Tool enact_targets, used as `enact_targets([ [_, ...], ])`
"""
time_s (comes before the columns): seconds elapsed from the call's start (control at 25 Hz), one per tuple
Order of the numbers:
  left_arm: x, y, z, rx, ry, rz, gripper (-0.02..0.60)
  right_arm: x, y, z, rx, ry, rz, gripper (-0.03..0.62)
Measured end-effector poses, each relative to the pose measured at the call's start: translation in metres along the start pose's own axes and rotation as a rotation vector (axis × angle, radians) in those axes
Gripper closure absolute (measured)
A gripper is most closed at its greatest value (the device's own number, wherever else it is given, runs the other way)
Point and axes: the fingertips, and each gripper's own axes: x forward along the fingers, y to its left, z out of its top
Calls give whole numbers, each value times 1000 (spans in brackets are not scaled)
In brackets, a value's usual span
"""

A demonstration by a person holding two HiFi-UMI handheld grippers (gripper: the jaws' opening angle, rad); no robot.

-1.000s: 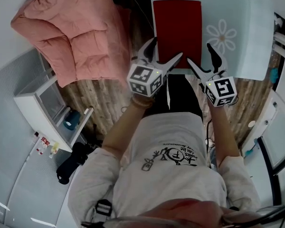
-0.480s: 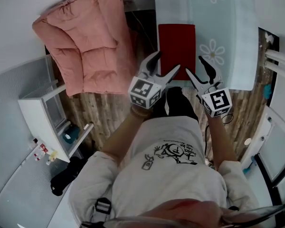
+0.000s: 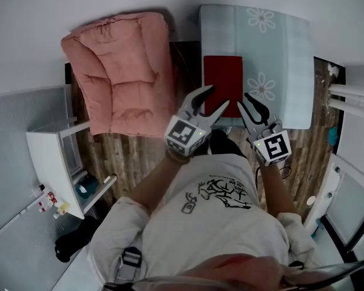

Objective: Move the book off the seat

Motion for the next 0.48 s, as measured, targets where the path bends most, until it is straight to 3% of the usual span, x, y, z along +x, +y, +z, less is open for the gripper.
enact_targets([
  [0.48,-34,-41,74,88,-150,-57,580,-25,28,73,-43,-97,26,586],
])
